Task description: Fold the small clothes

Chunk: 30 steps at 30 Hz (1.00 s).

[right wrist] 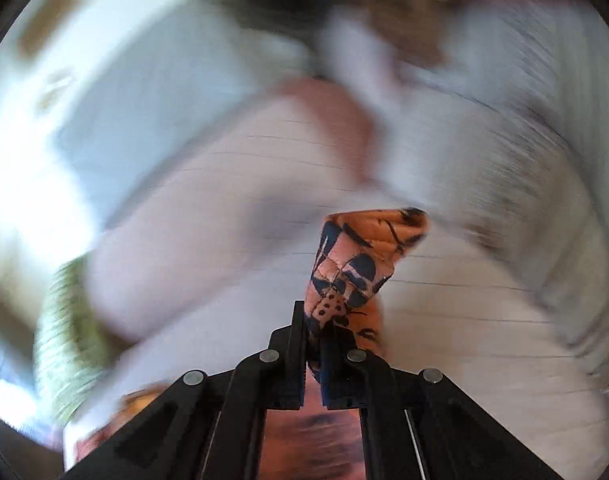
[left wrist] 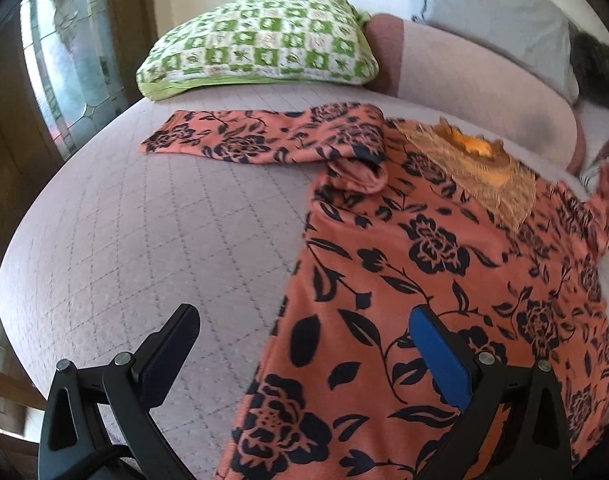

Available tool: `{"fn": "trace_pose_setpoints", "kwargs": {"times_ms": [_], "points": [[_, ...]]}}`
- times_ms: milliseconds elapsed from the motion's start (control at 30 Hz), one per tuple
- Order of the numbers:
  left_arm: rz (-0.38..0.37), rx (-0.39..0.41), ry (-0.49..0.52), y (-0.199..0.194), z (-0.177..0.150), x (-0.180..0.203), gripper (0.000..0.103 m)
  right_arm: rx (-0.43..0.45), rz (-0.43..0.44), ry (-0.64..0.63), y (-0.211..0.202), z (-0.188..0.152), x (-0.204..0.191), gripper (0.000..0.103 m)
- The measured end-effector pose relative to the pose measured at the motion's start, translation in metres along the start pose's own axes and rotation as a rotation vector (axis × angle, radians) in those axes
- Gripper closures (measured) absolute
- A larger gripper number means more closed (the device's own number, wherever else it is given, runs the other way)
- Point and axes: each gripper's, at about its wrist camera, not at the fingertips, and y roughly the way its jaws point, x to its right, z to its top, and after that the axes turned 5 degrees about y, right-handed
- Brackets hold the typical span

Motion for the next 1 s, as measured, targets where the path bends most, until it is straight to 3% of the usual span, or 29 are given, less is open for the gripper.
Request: {"fn": "trace_pose_setpoints", "kwargs": {"times_ms": [133, 200, 300, 367, 400, 433, 467, 500, 633, 733, 833, 900, 1000], "points": [[-0.019, 0.028, -0.030, -0.011, -0.002, -0.012, 0.000, -0.053, 0.179, -0.111, -0.008, -0.051, -0.122, 0.098], [-0.019, 0.046, -0.045, -0.018, -0.004, -0.021, 0.000, -0.108, 0.230, -0.135, 0.003, -0.097, -0.172, 0.098], [-0.013, 0.062, -0.065, -0.025, -0.007, -0.036, 0.000, -0.208, 0.274, -0.128, 0.034, -0.158, -0.210, 0.095], [-0.011, 0.062, -0.080, -0.027, -0.009, -0.044, 0.000, -0.306, 0.243, -0.182, 0.070, -0.206, -0.227, 0.091], [-0.015, 0.054, -0.094, -0.026, -0.009, -0.049, 0.000, -0.394, 0.221, -0.235, 0.097, -0.234, -0.233, 0.075], [-0.016, 0.053, -0.099, -0.026, -0.010, -0.051, 0.000, -0.483, 0.185, -0.277, 0.118, -0.258, -0.234, 0.042], [-0.021, 0.054, -0.108, -0.027, -0.010, -0.054, 0.000, -0.554, 0.174, -0.309, 0.131, -0.276, -0.231, 0.030], [-0.022, 0.054, -0.110, -0.027, -0.010, -0.054, 0.000, -0.583, 0.181, -0.306, 0.132, -0.290, -0.220, 0.028], [-0.049, 0.061, -0.086, -0.022, 0.002, -0.045, 0.000, -0.467, 0.237, -0.177, 0.085, -0.266, -0.171, 0.022], [-0.146, 0.067, -0.029, -0.007, 0.034, -0.014, 0.000, -0.418, 0.212, -0.142, 0.057, -0.237, -0.130, 0.021], [-0.215, 0.076, 0.028, 0.008, 0.068, 0.020, 0.000, -0.417, 0.166, -0.134, 0.039, -0.207, -0.091, 0.021], [-0.261, 0.084, 0.097, 0.025, 0.098, 0.055, 0.000, -0.345, 0.090, -0.123, 0.024, -0.182, -0.057, 0.021], [-0.259, 0.068, 0.168, 0.052, 0.120, 0.090, 0.000, -0.300, -0.020, -0.065, 0.017, -0.149, -0.015, 0.021]]}}
